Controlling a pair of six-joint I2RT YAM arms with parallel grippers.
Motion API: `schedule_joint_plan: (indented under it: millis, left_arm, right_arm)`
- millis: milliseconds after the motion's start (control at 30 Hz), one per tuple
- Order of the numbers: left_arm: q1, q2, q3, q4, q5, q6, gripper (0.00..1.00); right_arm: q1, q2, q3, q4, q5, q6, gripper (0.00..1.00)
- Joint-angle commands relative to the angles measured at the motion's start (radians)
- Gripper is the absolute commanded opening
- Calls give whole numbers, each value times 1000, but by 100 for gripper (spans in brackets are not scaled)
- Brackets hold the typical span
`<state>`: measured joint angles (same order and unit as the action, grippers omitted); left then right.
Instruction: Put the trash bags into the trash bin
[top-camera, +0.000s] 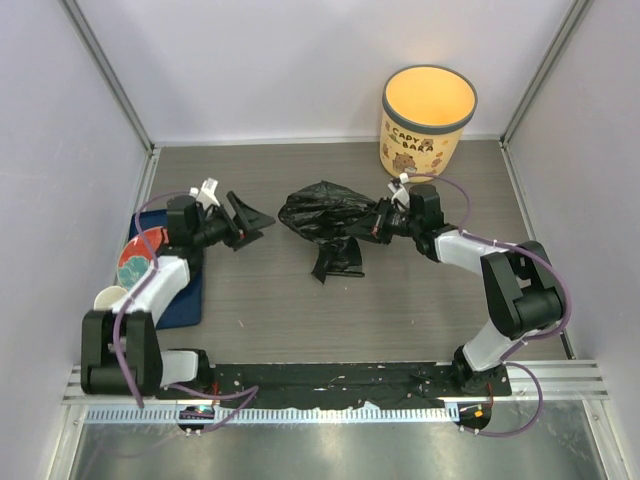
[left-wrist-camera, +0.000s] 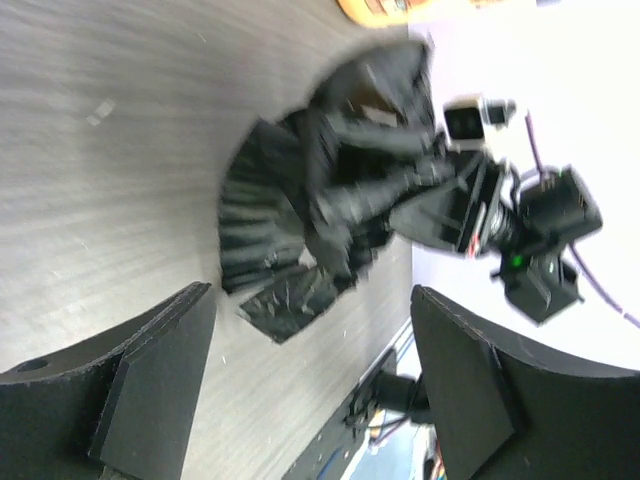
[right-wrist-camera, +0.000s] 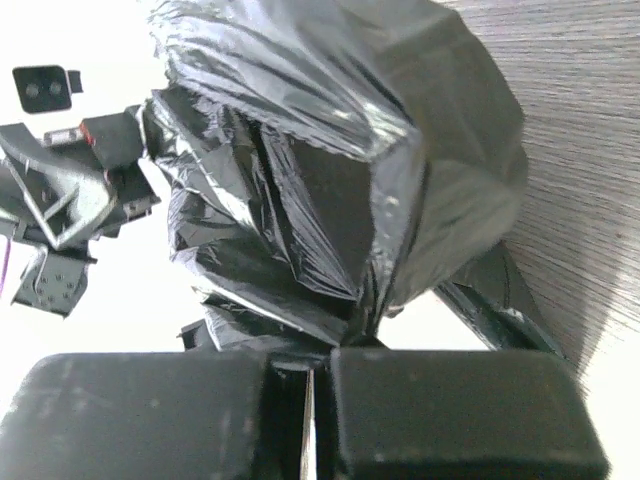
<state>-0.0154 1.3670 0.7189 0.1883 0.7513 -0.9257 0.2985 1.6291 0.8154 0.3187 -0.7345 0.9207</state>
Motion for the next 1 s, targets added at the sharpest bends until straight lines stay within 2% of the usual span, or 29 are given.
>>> schedule_joint_plan:
  millis: [0, 67, 200, 333, 533, 600, 633, 733, 767, 800, 833, 967]
  left_arm:
    - [-119, -160, -64, -121, 0, 97, 83]
    - [-174, -154, -56, -104, -47, 90, 83]
    - [-268, -59, -61, 49, -101, 12, 83]
    - [-308, 56, -23, 132, -141, -85, 82]
    - [-370, 141, 40, 140, -150, -107, 79]
    - [-374, 158, 40, 166, -155, -120, 74]
    - [-374, 168, 43, 175, -155, -124, 70]
    - [-373, 176, 56, 178, -130, -119, 38]
    - [-368, 172, 62, 146, -118, -105, 13]
    - [-362, 164, 65, 125, -106, -75, 4]
    - [-353, 155, 66, 91, -90, -52, 0]
    - [-258, 71, 36, -123, -69, 60, 0]
  right_arm:
    - [24, -51, -22, 69, 4, 53, 1]
    - [33, -57, -38, 91, 0, 72, 1]
    - [53, -86, -58, 85, -2, 69, 1]
    - [74, -120, -78, 76, 4, 49, 1]
    - [86, -120, -79, 85, 24, 41, 1]
    - [96, -114, -75, 89, 26, 43, 1]
    - [96, -112, -73, 91, 27, 43, 1]
    - [96, -109, -71, 88, 17, 40, 1]
    - [90, -110, -62, 57, 9, 30, 1]
    - [82, -113, -55, 30, 4, -9, 1]
    - [71, -117, -47, -2, -3, -32, 1]
    - [-7, -130, -9, -192, -29, -173, 1]
